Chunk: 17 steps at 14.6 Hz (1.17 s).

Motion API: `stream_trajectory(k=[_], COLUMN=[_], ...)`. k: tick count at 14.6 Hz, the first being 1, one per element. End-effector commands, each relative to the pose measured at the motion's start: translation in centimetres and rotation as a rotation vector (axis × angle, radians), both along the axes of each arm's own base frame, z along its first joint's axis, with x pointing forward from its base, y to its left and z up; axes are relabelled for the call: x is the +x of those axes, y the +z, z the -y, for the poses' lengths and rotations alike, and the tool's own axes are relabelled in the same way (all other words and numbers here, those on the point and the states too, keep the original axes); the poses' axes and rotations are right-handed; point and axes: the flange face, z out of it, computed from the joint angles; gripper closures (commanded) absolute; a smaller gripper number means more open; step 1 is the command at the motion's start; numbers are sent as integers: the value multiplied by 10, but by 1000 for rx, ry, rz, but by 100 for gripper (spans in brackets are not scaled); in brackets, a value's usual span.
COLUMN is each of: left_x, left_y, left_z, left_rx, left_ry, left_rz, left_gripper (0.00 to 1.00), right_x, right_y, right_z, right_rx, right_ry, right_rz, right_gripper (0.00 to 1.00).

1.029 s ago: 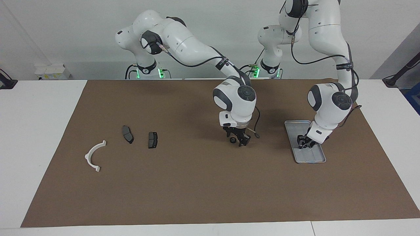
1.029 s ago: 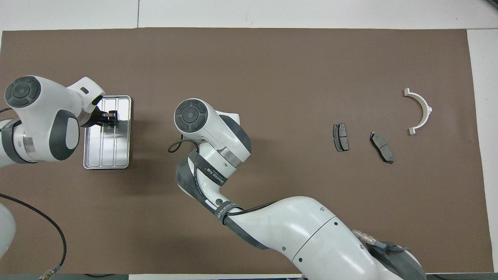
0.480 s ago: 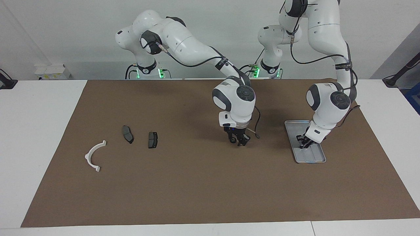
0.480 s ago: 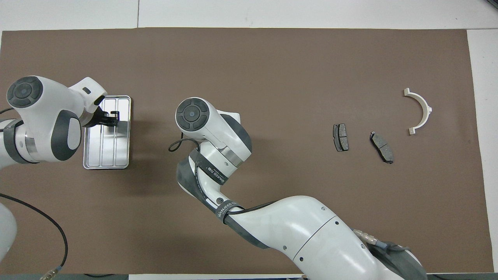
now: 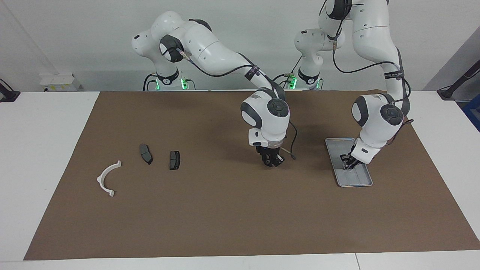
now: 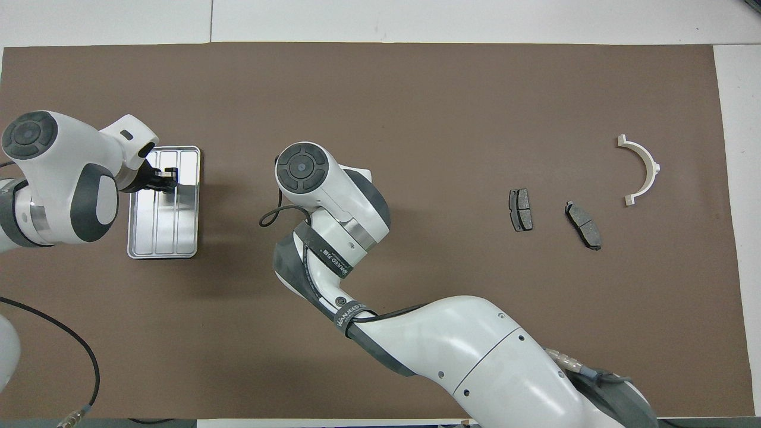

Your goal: Place bearing gear from tray to pile

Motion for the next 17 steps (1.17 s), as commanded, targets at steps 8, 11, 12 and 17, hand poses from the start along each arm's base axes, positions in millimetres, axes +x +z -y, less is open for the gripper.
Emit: stream_trajectory(k=[8,11,12,17], left_x=[6,12,14,1], left_y=[36,54,65,93], left_z=[-2,12,32,188], left_rx=[-12,-38,-38,-42], left_ry=[29,70,89,216], left_rz=[-16,-29,-36,-13], left_gripper=[93,93,93,93], right_x=[37,35,34,37], right_y=[64,115,137,234], right_z=[74,102,113,216], right_rx=[28,19,35,33], right_ry=[149,210,229,460], right_rz=[-54,-86,-93,-127], right_gripper=[100,100,100,100])
